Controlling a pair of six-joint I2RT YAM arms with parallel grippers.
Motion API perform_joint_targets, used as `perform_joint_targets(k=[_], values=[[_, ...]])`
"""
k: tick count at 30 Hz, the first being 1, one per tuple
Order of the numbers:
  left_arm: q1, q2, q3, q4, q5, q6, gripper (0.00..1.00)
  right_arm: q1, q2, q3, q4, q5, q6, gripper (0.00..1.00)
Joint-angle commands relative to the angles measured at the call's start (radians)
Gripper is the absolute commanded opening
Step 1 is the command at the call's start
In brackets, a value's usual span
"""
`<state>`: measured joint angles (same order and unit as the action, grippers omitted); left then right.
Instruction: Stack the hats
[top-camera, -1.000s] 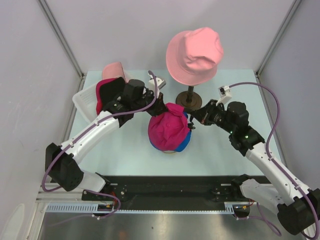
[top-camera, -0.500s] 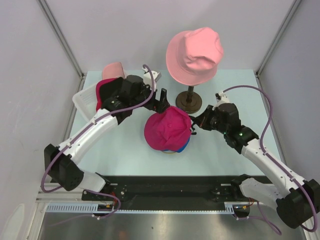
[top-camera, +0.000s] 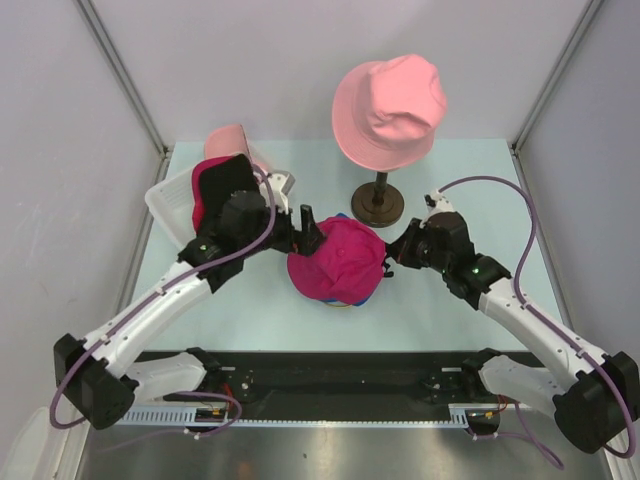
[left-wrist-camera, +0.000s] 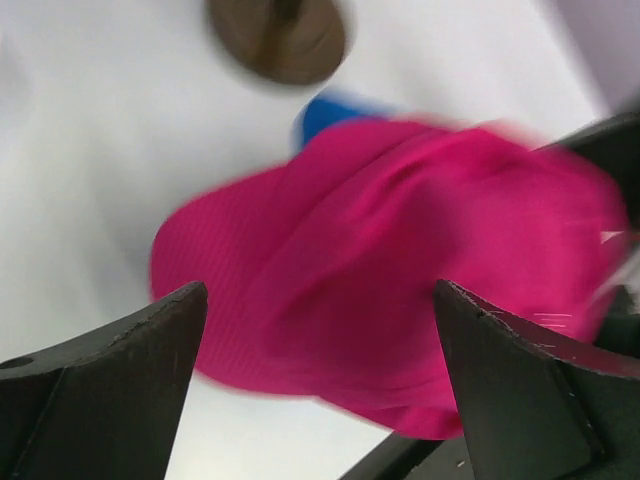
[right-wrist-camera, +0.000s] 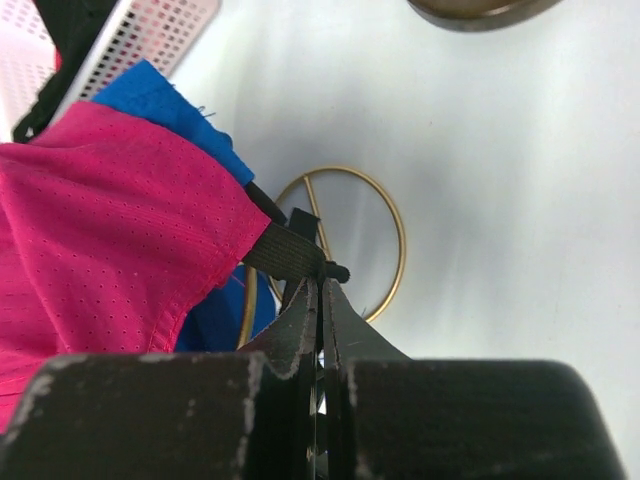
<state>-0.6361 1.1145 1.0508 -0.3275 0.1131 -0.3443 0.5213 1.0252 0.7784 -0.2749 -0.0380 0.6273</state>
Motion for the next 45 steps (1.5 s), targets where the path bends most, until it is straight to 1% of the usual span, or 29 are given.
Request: perform_joint_targets(k=[1,2,4,6,8,9,11,12,13,14,16,18,20,21,24,29,30,31,33,36,39,42,45], values=[[0.068,0.008,-0.106,-0.047,-0.098,-0.140,0.99,0.011,0.004,-0.027,-0.015,0.036,-0.008,0.00],[0.111,-0.005,-0.120,-0.042,-0.084,-0.171,0.99,0.011,0.004,-0.027,-0.017,0.036,-0.008,0.00],[0.147,-0.025,-0.167,-0.003,-0.053,-0.186,0.99,0.011,0.001,-0.031,-0.017,0.036,-0.006,0.00],[0.196,-0.048,-0.224,0.027,0.009,-0.212,1.00,0.011,0.001,-0.034,-0.017,0.036,-0.005,0.00],[0.236,-0.065,-0.271,0.079,0.087,-0.242,0.99,0.011,0.003,-0.039,-0.012,0.036,-0.001,0.00],[0.243,-0.073,-0.328,0.103,0.114,-0.248,0.99,0.009,0.004,-0.038,-0.007,0.036,0.000,0.00],[0.266,-0.096,-0.386,0.204,0.166,-0.269,0.99,0.011,0.013,-0.039,-0.006,0.036,0.002,0.00],[0.272,-0.100,-0.434,0.272,0.219,-0.278,0.98,0.013,0.013,-0.039,-0.006,0.036,0.000,0.00],[0.276,-0.102,-0.451,0.297,0.233,-0.289,0.98,0.013,0.015,-0.041,-0.009,0.036,0.002,0.00],[0.280,-0.097,-0.465,0.314,0.243,-0.304,0.98,0.013,0.018,-0.041,-0.010,0.062,-0.001,0.00],[0.282,-0.082,-0.491,0.323,0.247,-0.311,0.96,0.016,0.021,-0.042,-0.015,0.066,-0.003,0.00],[0.288,-0.061,-0.518,0.398,0.257,-0.321,0.95,0.016,0.018,-0.042,-0.015,0.067,0.000,0.00],[0.291,-0.051,-0.543,0.464,0.292,-0.350,0.91,0.017,0.016,-0.044,-0.020,0.069,0.002,0.00],[0.292,-0.051,-0.567,0.532,0.306,-0.360,0.90,0.017,0.015,-0.042,-0.021,0.069,0.000,0.00],[0.296,-0.042,-0.604,0.623,0.341,-0.380,0.89,0.017,0.012,-0.041,-0.024,0.072,0.003,0.00],[0.320,-0.038,-0.666,0.688,0.375,-0.393,0.84,0.019,0.004,-0.041,-0.026,0.079,0.005,0.00],[0.326,-0.035,-0.695,0.732,0.385,-0.401,0.83,0.019,0.004,-0.038,-0.026,0.081,0.005,0.00],[0.332,-0.032,-0.707,0.748,0.390,-0.410,0.80,0.019,0.004,-0.037,-0.030,0.082,0.005,0.00],[0.345,-0.021,-0.727,0.760,0.381,-0.427,0.77,0.017,0.009,-0.036,-0.038,0.092,0.005,0.00],[0.351,0.004,-0.739,0.774,0.376,-0.427,0.79,0.020,0.013,-0.036,-0.052,0.101,0.006,0.00],[0.352,0.050,-0.732,0.807,0.384,-0.426,0.78,0.022,0.015,-0.037,-0.049,0.101,0.009,0.00],[0.351,0.117,-0.710,0.853,0.398,-0.426,0.76,0.028,0.022,-0.033,-0.059,0.104,0.002,0.00],[0.351,0.186,-0.675,0.860,0.407,-0.417,0.72,0.040,0.044,-0.034,-0.087,0.128,-0.009,0.00]])
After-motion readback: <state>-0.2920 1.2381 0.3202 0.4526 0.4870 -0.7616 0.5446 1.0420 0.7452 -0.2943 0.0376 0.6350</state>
